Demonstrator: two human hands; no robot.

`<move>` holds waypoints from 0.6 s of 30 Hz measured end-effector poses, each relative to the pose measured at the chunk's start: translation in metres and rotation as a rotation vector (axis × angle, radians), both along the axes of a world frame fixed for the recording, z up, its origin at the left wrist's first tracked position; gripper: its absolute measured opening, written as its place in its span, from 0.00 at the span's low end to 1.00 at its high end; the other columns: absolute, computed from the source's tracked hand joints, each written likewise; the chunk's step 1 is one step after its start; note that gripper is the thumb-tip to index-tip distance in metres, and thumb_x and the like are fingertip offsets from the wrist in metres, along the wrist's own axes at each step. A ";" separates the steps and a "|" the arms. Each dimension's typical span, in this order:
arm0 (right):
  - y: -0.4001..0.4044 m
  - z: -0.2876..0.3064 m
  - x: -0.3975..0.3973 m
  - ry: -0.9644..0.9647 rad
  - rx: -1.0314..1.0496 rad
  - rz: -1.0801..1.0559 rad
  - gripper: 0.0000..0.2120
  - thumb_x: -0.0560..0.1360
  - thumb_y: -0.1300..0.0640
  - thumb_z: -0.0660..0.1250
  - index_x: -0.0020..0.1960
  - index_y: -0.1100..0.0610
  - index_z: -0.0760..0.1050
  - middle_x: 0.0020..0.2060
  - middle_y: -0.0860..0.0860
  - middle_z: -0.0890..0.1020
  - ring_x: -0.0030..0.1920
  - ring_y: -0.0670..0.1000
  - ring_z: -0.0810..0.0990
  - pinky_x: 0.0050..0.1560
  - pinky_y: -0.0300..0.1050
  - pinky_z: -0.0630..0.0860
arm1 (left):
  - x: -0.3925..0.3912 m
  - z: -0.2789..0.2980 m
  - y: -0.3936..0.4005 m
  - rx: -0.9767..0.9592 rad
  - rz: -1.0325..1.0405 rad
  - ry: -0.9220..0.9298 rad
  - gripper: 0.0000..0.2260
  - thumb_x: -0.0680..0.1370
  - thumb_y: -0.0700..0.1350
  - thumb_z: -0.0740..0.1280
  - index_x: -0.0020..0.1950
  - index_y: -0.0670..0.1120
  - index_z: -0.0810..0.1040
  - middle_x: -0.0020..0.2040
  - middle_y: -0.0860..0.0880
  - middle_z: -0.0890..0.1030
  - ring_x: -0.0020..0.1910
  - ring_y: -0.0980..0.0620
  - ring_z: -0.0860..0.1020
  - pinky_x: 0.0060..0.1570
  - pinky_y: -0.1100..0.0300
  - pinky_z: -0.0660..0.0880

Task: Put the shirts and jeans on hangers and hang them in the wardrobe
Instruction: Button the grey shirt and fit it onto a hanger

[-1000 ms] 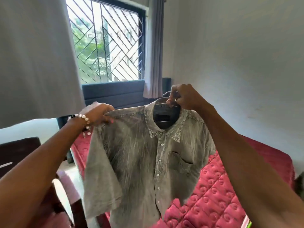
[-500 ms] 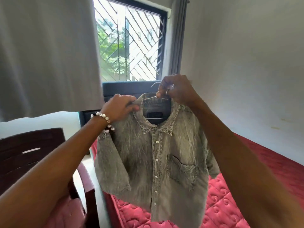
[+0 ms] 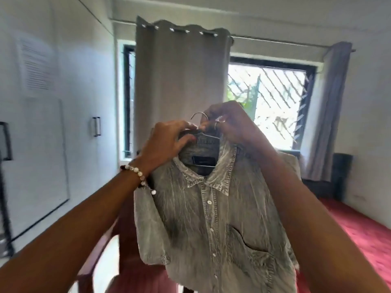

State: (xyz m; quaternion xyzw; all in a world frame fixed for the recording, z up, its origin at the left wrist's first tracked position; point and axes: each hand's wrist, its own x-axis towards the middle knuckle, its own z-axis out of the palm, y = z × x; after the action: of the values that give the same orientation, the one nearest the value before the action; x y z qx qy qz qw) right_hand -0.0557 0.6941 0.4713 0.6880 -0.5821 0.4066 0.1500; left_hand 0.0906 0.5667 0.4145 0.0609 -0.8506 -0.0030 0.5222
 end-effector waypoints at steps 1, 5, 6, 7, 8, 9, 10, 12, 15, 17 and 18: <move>-0.006 0.005 0.023 0.007 -0.007 0.042 0.05 0.66 0.60 0.77 0.37 0.52 0.82 0.34 0.51 0.84 0.35 0.40 0.78 0.38 0.25 0.69 | 0.028 0.003 -0.002 -0.030 0.075 0.003 0.11 0.75 0.47 0.69 0.55 0.45 0.82 0.48 0.46 0.84 0.45 0.49 0.81 0.46 0.62 0.72; -0.023 0.020 0.114 0.017 -0.017 0.204 0.06 0.66 0.61 0.77 0.37 0.53 0.82 0.31 0.47 0.83 0.32 0.36 0.76 0.35 0.26 0.69 | 0.138 0.010 0.006 -0.198 0.379 -0.034 0.16 0.78 0.54 0.59 0.55 0.47 0.81 0.47 0.47 0.83 0.43 0.47 0.81 0.40 0.58 0.73; -0.027 0.022 0.141 0.016 -0.022 0.252 0.05 0.66 0.60 0.77 0.37 0.54 0.82 0.31 0.47 0.83 0.32 0.36 0.76 0.35 0.27 0.69 | 0.169 0.012 0.010 -0.215 0.426 -0.030 0.17 0.78 0.54 0.58 0.55 0.47 0.81 0.48 0.48 0.83 0.44 0.47 0.81 0.41 0.57 0.75; -0.029 0.023 0.165 0.007 -0.035 0.295 0.05 0.66 0.59 0.78 0.38 0.54 0.82 0.31 0.47 0.83 0.32 0.36 0.76 0.36 0.27 0.69 | 0.198 0.014 0.016 -0.231 0.469 -0.024 0.17 0.78 0.54 0.58 0.55 0.47 0.81 0.48 0.48 0.83 0.44 0.47 0.81 0.40 0.56 0.76; -0.032 0.024 0.192 -0.007 -0.055 0.334 0.05 0.66 0.58 0.78 0.38 0.54 0.83 0.31 0.46 0.83 0.32 0.36 0.76 0.36 0.27 0.69 | 0.228 0.016 0.022 -0.246 0.519 -0.009 0.16 0.78 0.54 0.58 0.55 0.47 0.81 0.48 0.48 0.83 0.43 0.47 0.81 0.39 0.54 0.77; -0.035 0.024 0.219 -0.029 -0.072 0.372 0.05 0.65 0.57 0.78 0.38 0.53 0.83 0.31 0.45 0.83 0.31 0.36 0.76 0.37 0.28 0.70 | 0.257 0.018 0.028 -0.267 0.568 0.008 0.16 0.78 0.53 0.58 0.55 0.47 0.81 0.47 0.48 0.83 0.42 0.47 0.81 0.38 0.53 0.78; -0.038 0.024 0.240 -0.051 -0.089 0.401 0.05 0.65 0.56 0.78 0.38 0.53 0.83 0.31 0.45 0.83 0.31 0.36 0.77 0.38 0.30 0.71 | 0.280 0.019 0.033 -0.289 0.613 0.021 0.15 0.78 0.53 0.59 0.54 0.47 0.81 0.46 0.48 0.82 0.41 0.46 0.81 0.36 0.52 0.78; -0.040 0.022 0.292 -0.082 -0.114 0.487 0.06 0.65 0.54 0.79 0.39 0.52 0.83 0.32 0.44 0.83 0.32 0.39 0.78 0.39 0.34 0.72 | 0.333 0.019 0.047 -0.332 0.721 0.002 0.15 0.78 0.52 0.59 0.53 0.46 0.82 0.43 0.46 0.82 0.37 0.44 0.80 0.33 0.52 0.77; -0.042 0.017 0.368 -0.123 -0.149 0.593 0.07 0.66 0.53 0.78 0.41 0.53 0.83 0.34 0.45 0.84 0.35 0.42 0.80 0.40 0.32 0.74 | 0.409 0.018 0.068 -0.364 0.861 -0.013 0.15 0.78 0.51 0.58 0.53 0.45 0.81 0.41 0.45 0.81 0.35 0.43 0.79 0.30 0.51 0.77; -0.042 0.015 0.420 -0.132 -0.190 0.672 0.06 0.67 0.53 0.77 0.41 0.52 0.83 0.35 0.45 0.84 0.37 0.42 0.80 0.40 0.29 0.73 | 0.460 0.018 0.085 -0.370 0.959 -0.004 0.14 0.78 0.51 0.59 0.54 0.46 0.80 0.41 0.46 0.80 0.34 0.44 0.79 0.30 0.52 0.77; -0.043 0.016 0.447 -0.141 -0.213 0.715 0.06 0.68 0.52 0.77 0.42 0.52 0.83 0.35 0.44 0.83 0.38 0.42 0.80 0.40 0.28 0.72 | 0.485 0.019 0.094 -0.382 1.020 0.007 0.14 0.78 0.50 0.59 0.54 0.46 0.80 0.41 0.46 0.80 0.34 0.44 0.78 0.29 0.53 0.76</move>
State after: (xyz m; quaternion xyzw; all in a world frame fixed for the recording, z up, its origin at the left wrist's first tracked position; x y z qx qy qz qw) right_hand 0.3909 0.6515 0.4877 0.7985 -0.2688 0.5379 0.0287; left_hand 0.5756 0.6612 0.4337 0.3699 -0.6969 0.4053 0.4618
